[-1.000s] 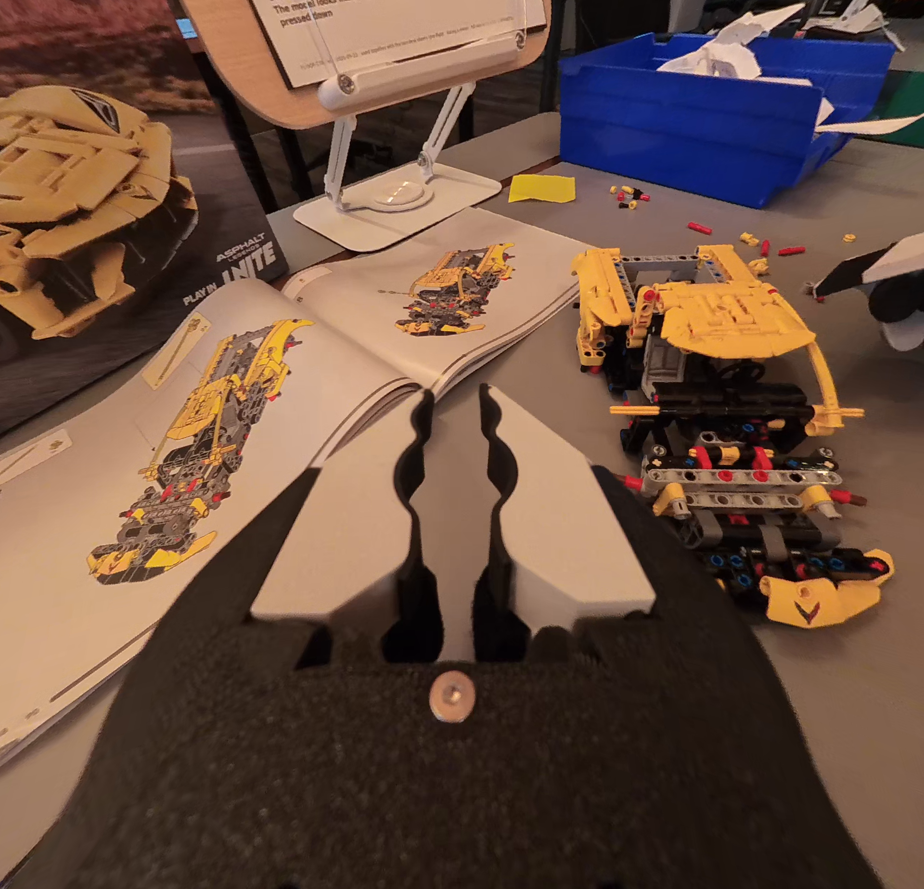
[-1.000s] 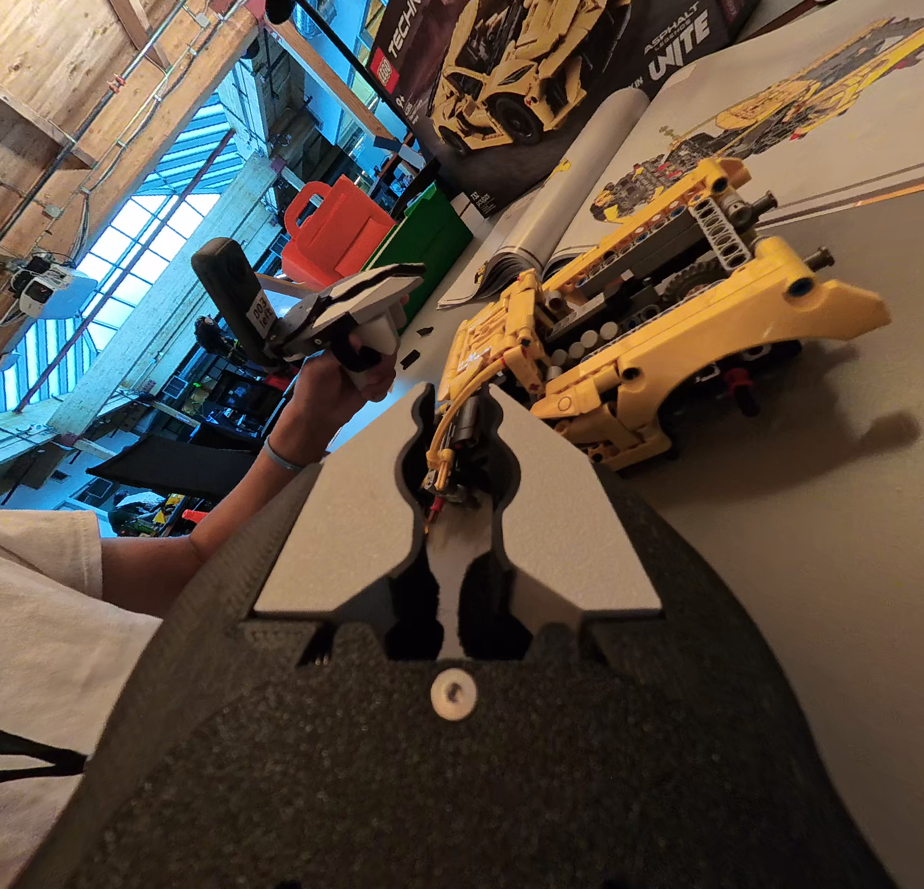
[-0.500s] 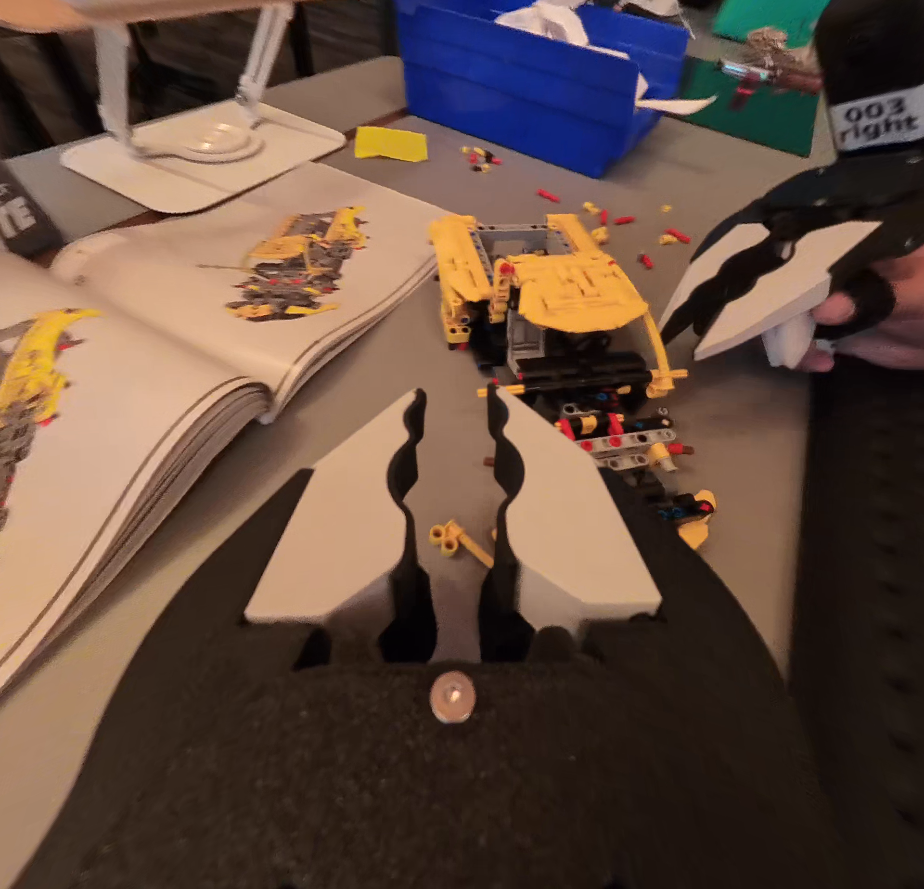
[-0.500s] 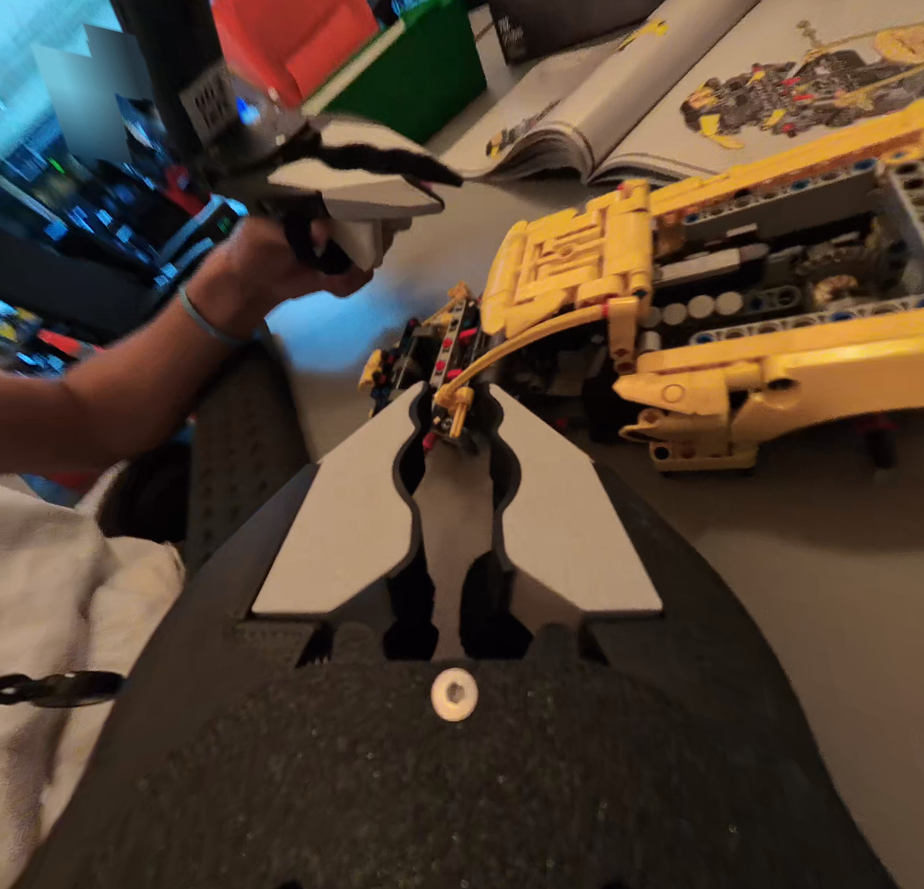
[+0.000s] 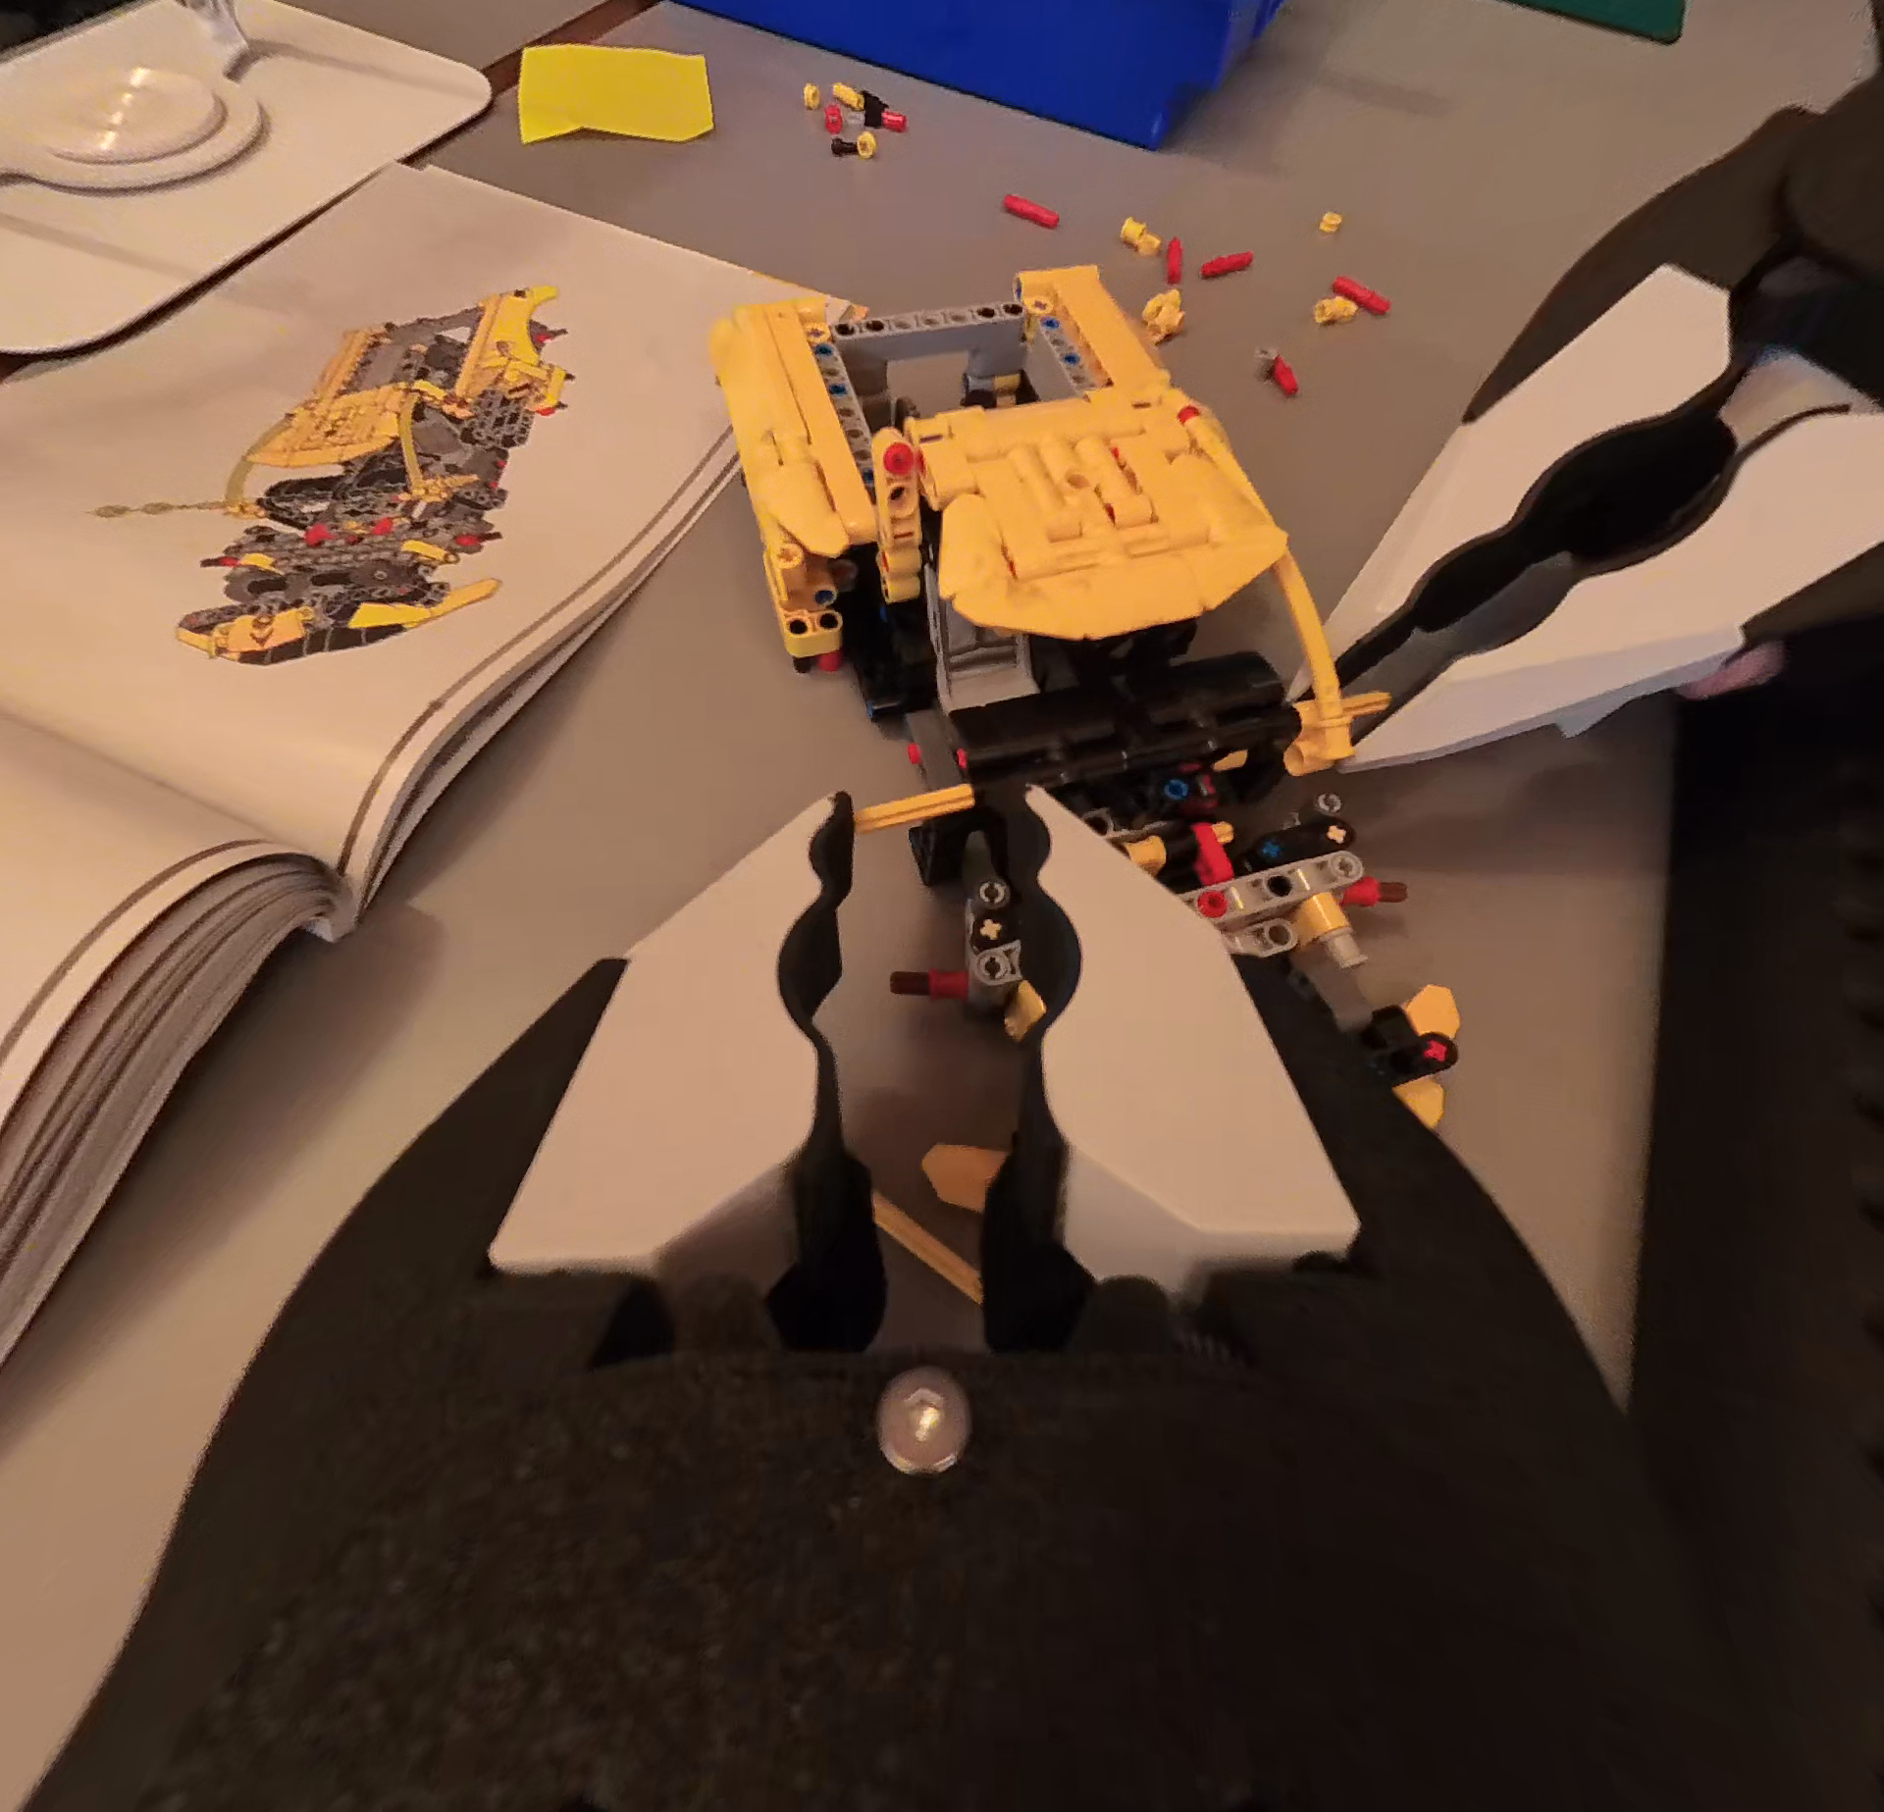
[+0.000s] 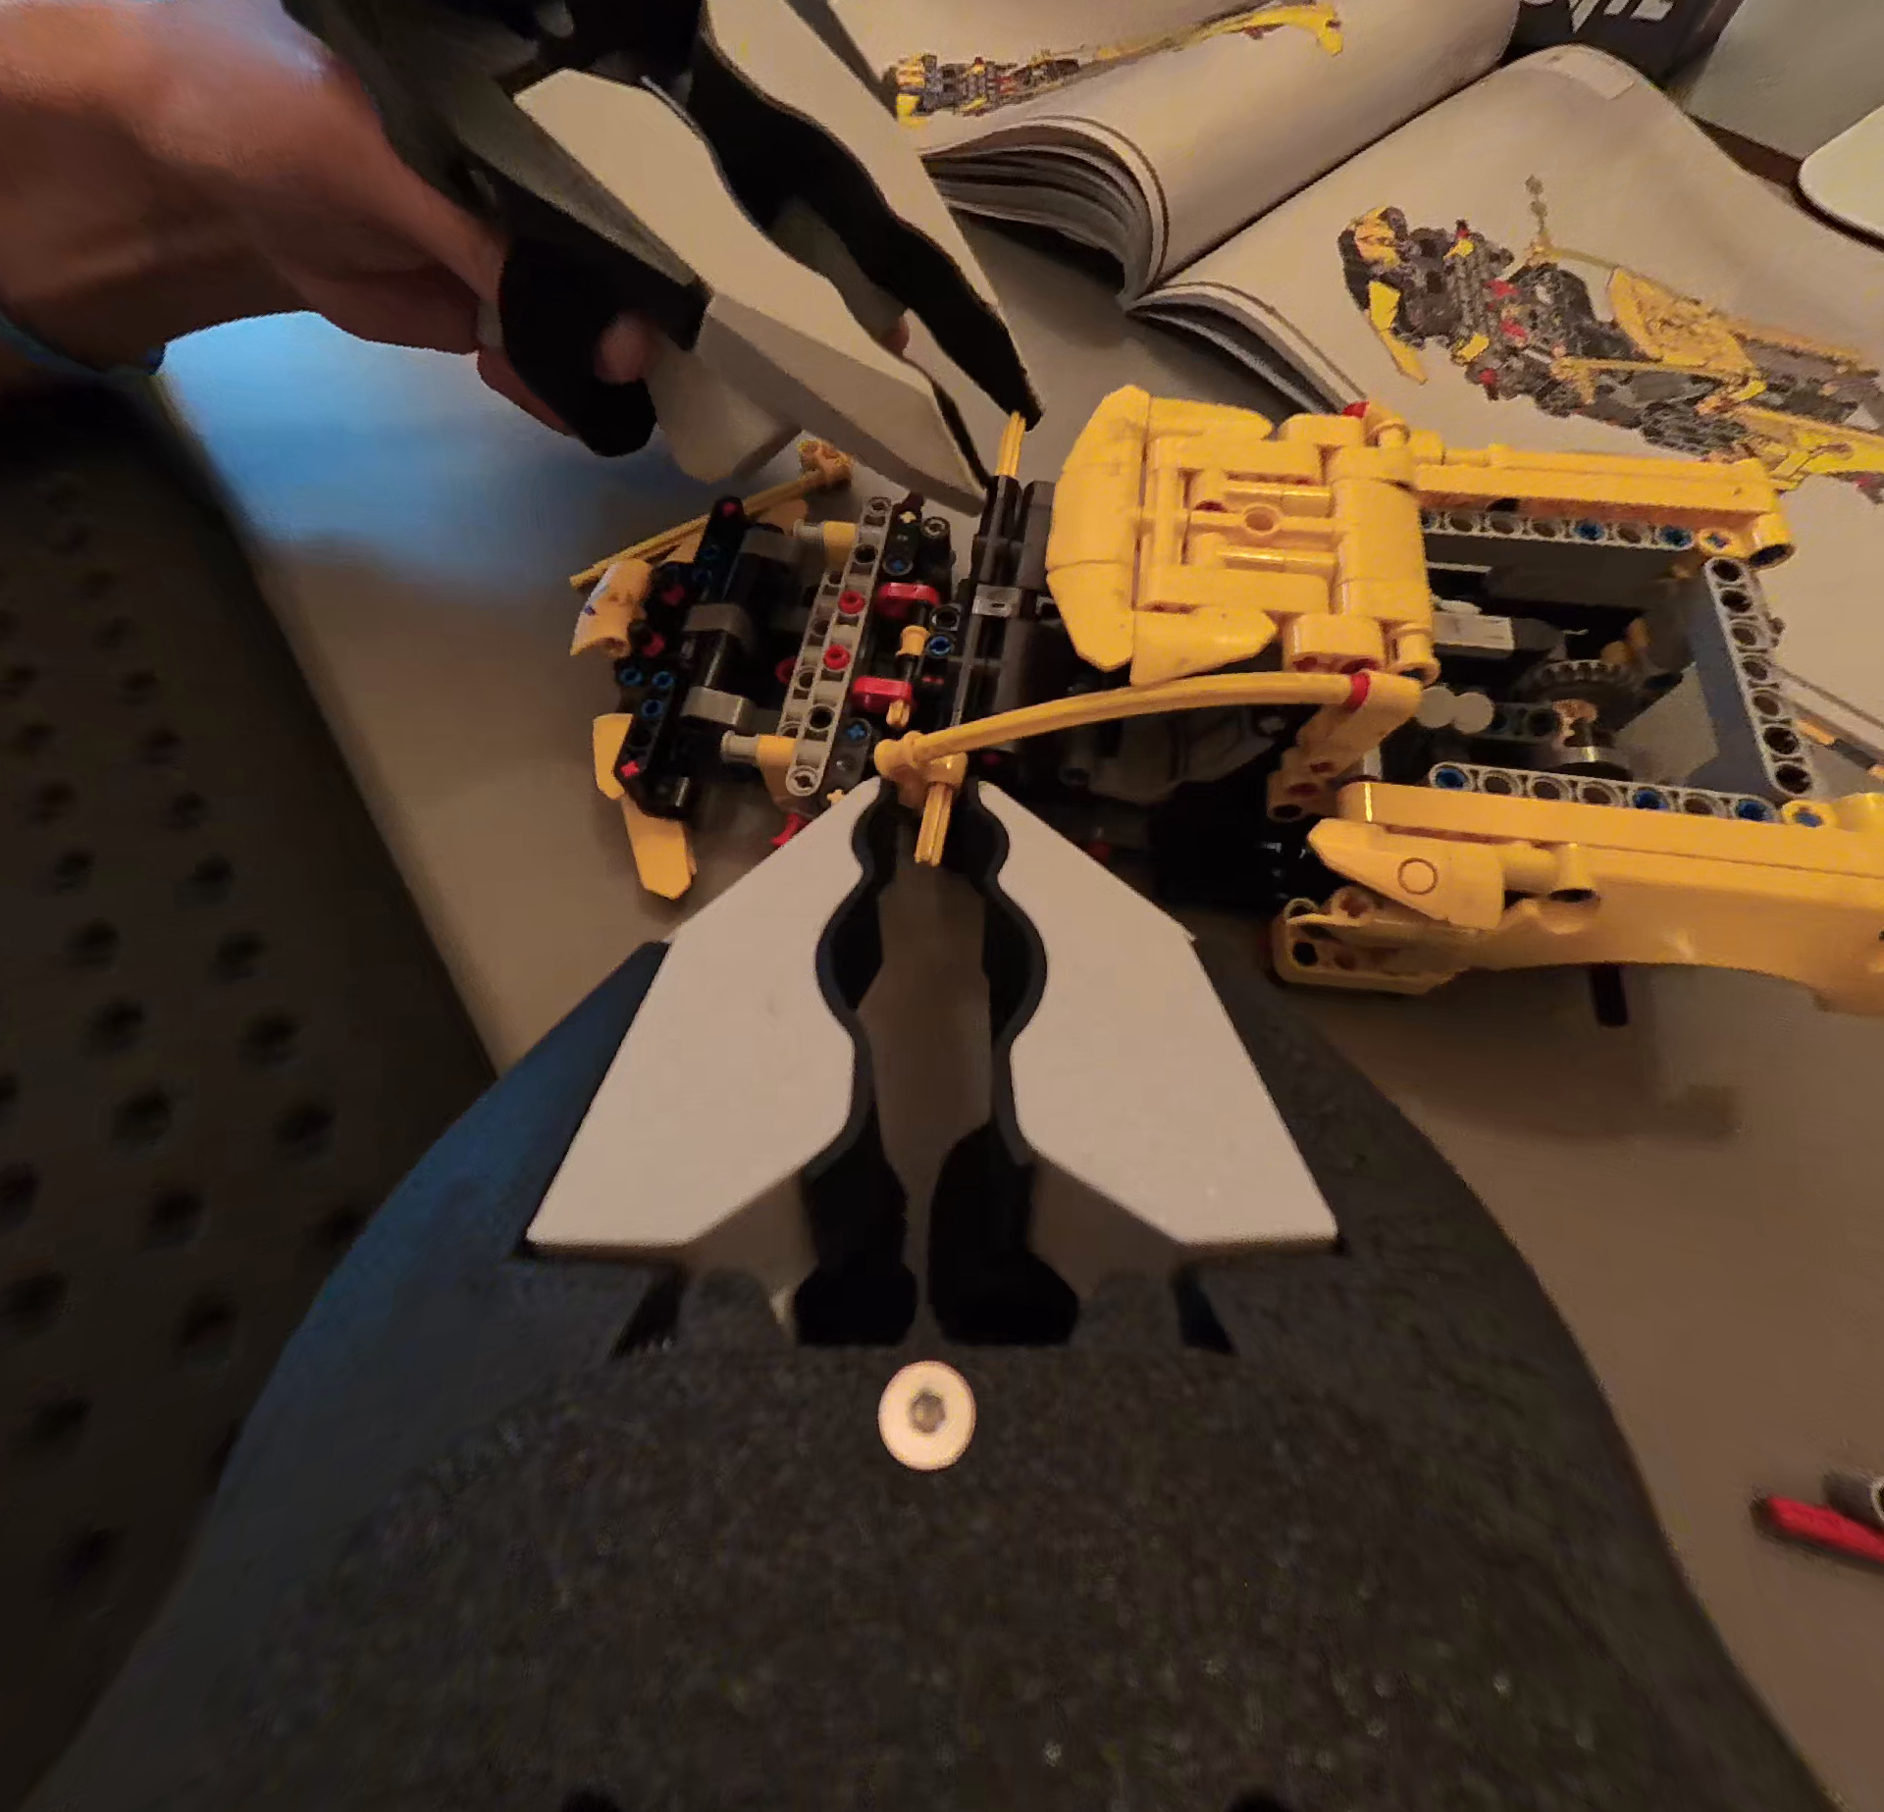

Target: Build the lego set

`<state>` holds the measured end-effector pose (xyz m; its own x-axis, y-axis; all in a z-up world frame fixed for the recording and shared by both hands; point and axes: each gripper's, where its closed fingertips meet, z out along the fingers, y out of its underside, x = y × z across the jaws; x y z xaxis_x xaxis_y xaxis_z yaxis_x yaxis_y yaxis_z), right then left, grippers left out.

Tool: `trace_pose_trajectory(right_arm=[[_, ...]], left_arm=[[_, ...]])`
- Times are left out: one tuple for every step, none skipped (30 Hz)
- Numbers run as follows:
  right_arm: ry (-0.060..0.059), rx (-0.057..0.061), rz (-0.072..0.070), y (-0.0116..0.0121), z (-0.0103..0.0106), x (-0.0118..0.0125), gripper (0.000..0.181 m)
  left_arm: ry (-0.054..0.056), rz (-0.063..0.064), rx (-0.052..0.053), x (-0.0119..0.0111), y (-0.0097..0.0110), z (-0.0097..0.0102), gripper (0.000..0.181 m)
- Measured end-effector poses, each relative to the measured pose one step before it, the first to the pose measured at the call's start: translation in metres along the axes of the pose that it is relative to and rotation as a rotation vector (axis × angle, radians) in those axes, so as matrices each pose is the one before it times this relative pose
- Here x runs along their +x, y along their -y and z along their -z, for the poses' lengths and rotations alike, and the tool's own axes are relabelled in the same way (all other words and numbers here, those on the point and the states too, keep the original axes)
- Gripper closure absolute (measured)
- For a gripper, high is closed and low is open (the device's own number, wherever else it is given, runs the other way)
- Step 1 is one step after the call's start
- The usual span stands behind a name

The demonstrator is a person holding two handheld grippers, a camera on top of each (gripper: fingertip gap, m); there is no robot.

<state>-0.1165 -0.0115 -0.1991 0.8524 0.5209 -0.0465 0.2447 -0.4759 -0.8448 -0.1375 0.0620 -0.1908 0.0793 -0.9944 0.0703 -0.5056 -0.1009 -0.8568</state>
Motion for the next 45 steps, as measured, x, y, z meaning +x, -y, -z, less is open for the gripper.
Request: trace_pose_trajectory(right_arm=[[0.0105,-0.0039,-0.0134,-0.00022,0.00022,0.00029,0.17],[0.0126,-0.0011,-0.0138,-0.00008,0.00016,0.00019,0.17],[0.0126,0.0024,-0.0145,-0.00005,0.00002,0.00032,0.17],[0.0091,0.0004,-0.0124,-0.00011,0.00022,0.00063,0.17],[0.0038,-0.0016,-0.0034,-0.00022,0.00071,0.00113,0.17],[-0.001,-0.0046,0.0091,-0.00063,0.00178,0.00229,0.17],[-0.0092,-0.0084,0.0177,-0.00108,0.00277,0.00448,0.17],[-0.0199,-0.0042,0.021,-0.0013,0.00325,0.00699,0.17],[-0.027,0.0041,0.0249,-0.00124,0.00288,0.00904,0.17],[-0.0274,0.006,0.0202,-0.00147,0.00334,0.01007,0.168],[-0.0154,-0.006,0.0104,-0.00229,0.00434,0.00851,0.166],[-0.0031,-0.0072,0.0069,-0.00244,0.00437,0.00542,0.166],[-0.0019,-0.0053,0.0027,-0.00275,0.00376,0.00418,0.167],[-0.0007,-0.001,-0.006,-0.00176,0.00302,0.00282,0.166],[0.0072,-0.0028,-0.0083,-0.00124,0.00298,0.00063,0.164],[0.0001,-0.0028,-0.008,-0.00074,0.00336,0.00069,0.164],[-0.0062,0.0066,-0.0062,0.00076,0.00368,0.00073,0.164],[0.0007,0.0131,-0.0092,0.00164,0.00299,-0.00091,0.164],[0.0038,0.0051,-0.0202,0.00023,0.00133,-0.0014,0.164],[0.0153,-0.0036,-0.0271,-0.00128,-0.00078,-0.00275,0.162],[0.0091,-0.0054,-0.0358,-0.00161,-0.00205,-0.00193,0.159],[0.0045,0.0064,-0.0317,0.00009,-0.00229,-0.00087,0.158],[0.0106,0.018,-0.0286,0.00177,-0.00215,-0.00157,0.157],[0.0052,0.009,-0.0291,0.00088,-0.00128,0.00002,0.157],[0.0088,0.0068,-0.0258,0.00082,-0.00042,-0.00025,0.157],[0.0064,0.0028,-0.025,0.0005,-0.00038,-0.00027,0.156],[0.003,0.0016,-0.0181,0.00058,-0.00019,-0.00014,0.156],[-0.002,-0.0007,-0.0109,0.00066,-0.0004,0.00036,0.155],[0.0076,0.004,-0.0016,0.00191,-0.00124,-0.00107,0.155],[0.011,0.003,0.0006,0.00229,-0.00225,-0.00181,0.155],[0.011,0.0071,0.0015,0.00298,-0.00356,-0.00173,0.155],[0.0077,-0.0054,0.0014,0.00109,-0.00496,-0.00085,0.156],[-0.002,-0.0207,0.0038,-0.00155,-0.00588,0.00132,0.158],[0.0111,0.0066,0.0101,0.00297,-0.00382,-0.00019,0.158],[0.0023,-0.0007,0.0062,0.00199,-0.00241,0.0017,0.159],[0.0024,-0.0065,0.0002,0.00107,-0.00174,0.00182,0.159],[-0.0026,-0.011,-0.0037,0.00111,-0.00125,0.00232,0.159],[-0.0113,-0.0147,0.0126,0.0014,-0.00167,0.00329,0.162],[-0.0233,-0.0263,0.0337,0.00022,-0.00248,0.00497,0.169],[-0.0126,-0.0233,0.0524,0.00068,-0.00307,0.00347,0.169],[-0.0019,-0.0035,0.0245,0.00332,-0.00297,0.00195,0.168],[0.0192,-0.0159,0.0033,0.00189,-0.00317,-0.00162,0.171],[-0.0045,-0.021,0.0029,0.00151,-0.0032,0.00125,0.171],[-0.0095,-0.0138,0.0289,0.00221,-0.00318,0.00168,0.17],[-0.0101,-0.0054,0.0372,0.00241,-0.00238,0.00197,0.168]], left_arm=[[0.0108,-0.0151,-0.0018,0.00063,-0.00053,-0.0002,0.15],[0.0116,-0.0137,-0.0017,0.00041,-0.00055,-0.00001,0.15],[0.0107,-0.0118,-0.0028,0.00018,-0.00066,-0.00007,0.15],[0.0072,-0.0115,-0.0027,0.0001,-0.00038,0.00015,0.15],[0.0014,-0.0072,-0.0032,0.00032,-0.00034,0.00004,0.151],[-0.0053,0.0014,-0.0038,0.00097,-0.00003,0.00023,0.152],[-0.0081,0.0083,-0.0035,0.00149,-0.0004,0.00051,0.154],[-0.0097,0.0093,0.0022,0.00221,-0.00024,0.00094,0.155],[-0.0148,0.0045,0.0029,0.00387,-0.00038,0.00122,0.155],[-0.0192,-0.0037,0.002,0.00533,-0.00057,0.00123,0.158],[-0.0257,-0.0048,0.0023,0.00701,-0.00039,0.00071,0.161],[-0.0303,-0.0009,0.0047,0.00798,0.0004,0.00014,0.162],[-0.0119,-0.0009,0.004,0.00466,0.00093,0.00064,0.161],[0.0111,-0.0042,0.0014,0.00001,0.00077,0.00221,0.159],[0.011,-0.0016,0.006,-0.00165,0.00096,0.00431,0.158],[0.0021,0.0097,0.0175,-0.00198,0.00162,0.00548,0.159],[-0.0002,0.0189,0.0231,-0.00298,0.00224,0.00469,0.159],[0.0008,0.0192,0.0175,-0.00374,0.00224,0.00266,0.159],[-0.0035,0.0108,0.0067,-0.00271,0.00148,0.00002,0.16],[-0.007,-0.0009,-0.0058,-0.00085,0.00028,-0.00245,0.161],[-0.0095,-0.0147,-0.0146,0.00104,-0.00083,-0.00439,0.161],[-0.0133,-0.0228,-0.0167,0.00276,-0.00124,-0.00534,0.162],[-0.0184,-0.0226,-0.0146,0.00416,-0.0009,-0.00567,0.162],[-0.0201,-0.0176,-0.0113,0.00487,-0.00026,-0.00516,0.162],[-0.0185,-0.0135,-0.0123,0.00493,-0.00045,-0.00466,0.163],[-0.0013,-0.0129,-0.0199,0.00243,-0.00199,-0.0043,0.166],[0.0227,-0.0139,-0.0153,-0.0008,-0.00159,-0.00296,0.17],[0.0223,-0.0146,-0.0063,-0.00022,-0.00015,-0.00032,0.173],[0.0048,-0.0111,-0.0078,0.00316,-0.00032,0.00074,0.174],[-0.0133,-0.0057,-0.0031,0.00656,-0.00004,0.00035,0.175],[-0.0181,0.001,0.0026,0.00839,0.00052,-0.0006,0.176],[-0.0098,0.0001,0.0034,0.00769,0.00066,-0.00141,0.176],[0.0079,-0.0048,-0.0012,0.00448,0.00077,-0.00156,0.176],[0.0242,-0.0054,-0.0066,0.00034,0.00052,-0.00103,0.176],[0.0175,0.0029,-0.0051,-0.00016,0.00026,-0.00053,0.176],[0.0056,0.0116,0.0013,0.0002,0.00032,-0.00049,0.176],[-0.0018,0.0151,0.0061,0.00061,0.00036,-0.00058,0.177],[-0.0084,0.0142,0.0036,0.00194,0.00054,-0.00081,0.177],[-0.0117,0.0083,0.0015,0.00375,0.00087,-0.00097,0.177],[-0.0044,0.0027,0.0034,0.00377,0.00117,-0.00205,0.177],[0.0063,0.0009,0.0066,0.00271,0.00171,-0.00286,0.177],[0.0068,0.0068,0.0039,0.00231,0.00188,-0.00331,0.176],[0.0083,0.007,0.0003,0.00184,0.00189,-0.00314,0.176],[0.0147,-0.0067,-0.0017,0.00056,0.00178,-0.00253,0.175],[0.0219,-0.012,-0.0045,-0.00136,0.00139,-0.00143,0.174]])
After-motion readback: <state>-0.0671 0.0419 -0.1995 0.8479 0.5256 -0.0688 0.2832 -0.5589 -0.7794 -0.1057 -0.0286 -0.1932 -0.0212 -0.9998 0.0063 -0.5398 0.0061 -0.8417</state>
